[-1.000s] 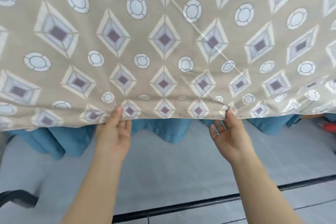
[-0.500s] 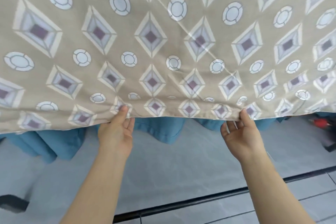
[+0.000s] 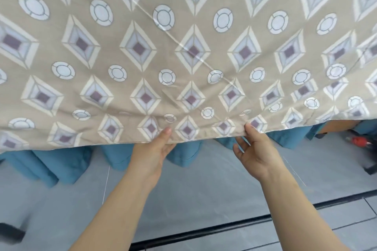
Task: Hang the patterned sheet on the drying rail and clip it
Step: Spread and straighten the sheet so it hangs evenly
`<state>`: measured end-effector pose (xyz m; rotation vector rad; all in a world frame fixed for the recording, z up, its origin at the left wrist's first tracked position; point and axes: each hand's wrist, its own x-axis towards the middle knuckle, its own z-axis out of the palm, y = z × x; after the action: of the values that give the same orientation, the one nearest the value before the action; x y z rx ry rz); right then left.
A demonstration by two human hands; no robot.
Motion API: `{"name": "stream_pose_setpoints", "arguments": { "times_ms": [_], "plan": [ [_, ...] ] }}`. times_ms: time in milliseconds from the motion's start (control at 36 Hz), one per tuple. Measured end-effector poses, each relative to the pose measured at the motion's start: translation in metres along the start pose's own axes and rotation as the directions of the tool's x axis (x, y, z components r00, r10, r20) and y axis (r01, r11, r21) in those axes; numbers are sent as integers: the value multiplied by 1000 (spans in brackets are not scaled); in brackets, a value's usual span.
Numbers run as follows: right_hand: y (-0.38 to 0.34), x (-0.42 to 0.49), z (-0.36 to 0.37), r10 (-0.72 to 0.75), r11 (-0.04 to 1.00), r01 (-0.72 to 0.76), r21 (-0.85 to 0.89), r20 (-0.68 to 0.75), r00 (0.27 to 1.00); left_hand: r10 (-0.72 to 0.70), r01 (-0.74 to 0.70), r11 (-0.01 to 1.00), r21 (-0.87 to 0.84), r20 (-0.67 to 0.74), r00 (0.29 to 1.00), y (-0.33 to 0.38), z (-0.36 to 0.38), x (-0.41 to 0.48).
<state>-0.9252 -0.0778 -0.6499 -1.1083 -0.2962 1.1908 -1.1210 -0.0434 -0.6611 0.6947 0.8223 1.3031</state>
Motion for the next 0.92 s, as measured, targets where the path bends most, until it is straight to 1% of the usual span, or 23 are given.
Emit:
{"name": "stream_pose_setpoints", "arguments": {
  "times_ms": [83,139,167,250,306,333,389,444,472,528,639,722,778,806,861,917],
  "plan": [
    [1,-1,-2,24,999,-24,22,22,999,42,-43,999,-5,-77,996,-5,8,-4],
    [-8,-1,-8,36,999,-37,33,47,998,37,-43,997,-60,-103,994,-7,13,-6],
    [-16,-3,-11,28,997,-32,76,64,998,26,-36,995,-96,-102,994,-8,15,-7],
    [-51,-8,-27,-117,948,77,308,113,987,-6,-7,985,-174,-73,997,-13,18,-7],
    [-68,-11,-34,-213,901,154,406,103,972,-35,21,973,-228,-60,998,-17,22,-7],
    [-72,-11,-39,-225,895,176,409,75,971,-53,40,967,-250,-44,998,-19,25,-8],
    [-69,-8,-47,-187,909,175,379,-7,982,-96,100,959,-263,27,995,-24,39,-13],
    [-61,-6,-54,-146,928,161,336,-69,987,-135,156,964,-216,110,985,-33,55,-18],
    [-57,-5,-58,-136,936,157,314,-88,987,-143,164,970,-178,126,982,-38,63,-20],
    [-55,-4,-64,-123,951,145,271,-97,988,-134,144,982,-119,92,987,-47,77,-22],
    [-56,-2,-76,-130,975,145,171,-95,987,-113,106,989,-107,-60,992,-56,90,-13],
    [-56,-1,-82,-93,981,103,167,-67,993,-111,101,988,-121,-84,990,-57,99,-5],
    [-64,1,-88,-74,970,86,227,-59,995,-138,124,975,-184,-64,988,-59,105,2],
    [-71,4,-91,-86,952,100,288,-61,994,-156,143,966,-215,-46,987,-61,109,6],
    [-87,11,-100,-155,888,159,432,-44,987,-201,199,951,-239,12,979,-68,117,15],
    [-102,21,-111,-257,828,231,512,-21,966,-252,270,936,-225,104,962,-77,130,20]
  ]
}}
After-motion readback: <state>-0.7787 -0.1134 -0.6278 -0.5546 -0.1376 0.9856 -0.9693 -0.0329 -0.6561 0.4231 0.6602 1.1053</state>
